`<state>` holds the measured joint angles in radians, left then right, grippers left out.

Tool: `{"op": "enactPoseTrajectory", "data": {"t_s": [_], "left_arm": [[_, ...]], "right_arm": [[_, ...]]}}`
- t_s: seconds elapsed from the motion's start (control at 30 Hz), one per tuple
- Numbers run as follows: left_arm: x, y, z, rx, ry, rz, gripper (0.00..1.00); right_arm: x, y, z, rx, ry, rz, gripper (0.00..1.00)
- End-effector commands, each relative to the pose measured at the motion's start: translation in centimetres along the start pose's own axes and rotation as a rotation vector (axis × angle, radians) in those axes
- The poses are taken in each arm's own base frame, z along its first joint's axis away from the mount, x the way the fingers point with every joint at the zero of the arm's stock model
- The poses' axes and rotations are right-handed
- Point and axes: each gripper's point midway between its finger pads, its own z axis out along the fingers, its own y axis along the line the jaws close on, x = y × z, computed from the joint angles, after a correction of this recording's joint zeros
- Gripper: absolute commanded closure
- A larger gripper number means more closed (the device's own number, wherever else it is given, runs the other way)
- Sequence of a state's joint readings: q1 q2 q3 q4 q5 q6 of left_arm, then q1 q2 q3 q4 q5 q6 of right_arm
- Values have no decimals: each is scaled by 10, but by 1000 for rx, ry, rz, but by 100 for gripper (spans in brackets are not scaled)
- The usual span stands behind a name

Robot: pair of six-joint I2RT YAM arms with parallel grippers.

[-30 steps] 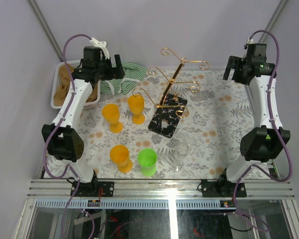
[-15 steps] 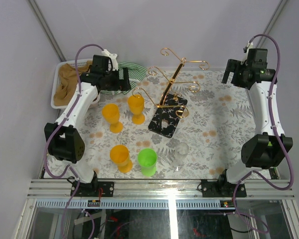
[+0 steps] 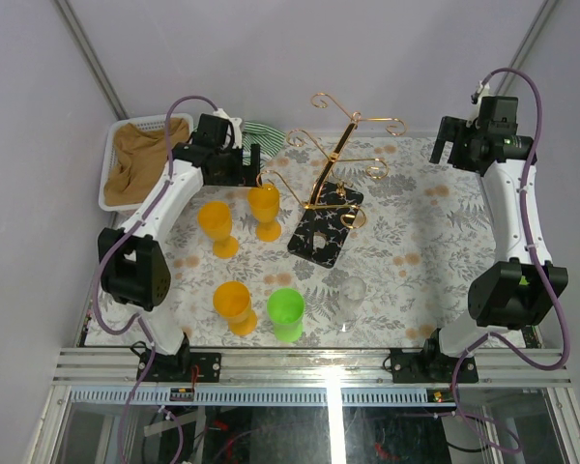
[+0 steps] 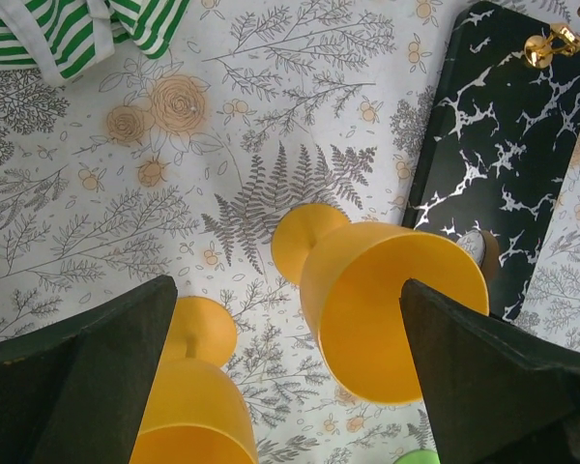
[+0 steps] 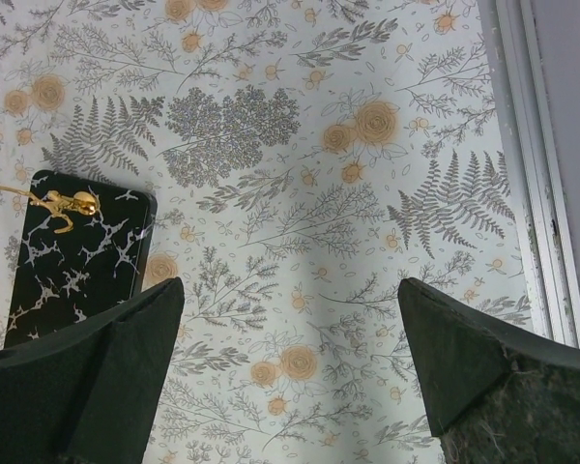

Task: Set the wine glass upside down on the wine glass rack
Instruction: Pick up the wine glass at the center of the board.

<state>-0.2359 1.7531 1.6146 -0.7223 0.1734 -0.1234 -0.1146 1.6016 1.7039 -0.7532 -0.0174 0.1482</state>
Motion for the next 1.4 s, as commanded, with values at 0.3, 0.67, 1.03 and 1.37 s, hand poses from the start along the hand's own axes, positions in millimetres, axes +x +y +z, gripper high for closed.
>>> {"op": "enactPoseTrajectory", "data": {"t_s": [0.3,0.67,1.03,1.37], "left_arm": [[-18,5,-3,55,-41,-121,0],[2,-3,2,128,29,-73,4],[28,-6,15,104,118,-14,35],[26,-4,23,90,123,-18,98]], "right_arm": [[-20,-5,-21,22,-97,-30,0],[-20,-6,-20,24,-95,-32,0],[-15,-7,-17,30,-83,-33,0],[-14,-8,-22,36,-92,-35,0]]}}
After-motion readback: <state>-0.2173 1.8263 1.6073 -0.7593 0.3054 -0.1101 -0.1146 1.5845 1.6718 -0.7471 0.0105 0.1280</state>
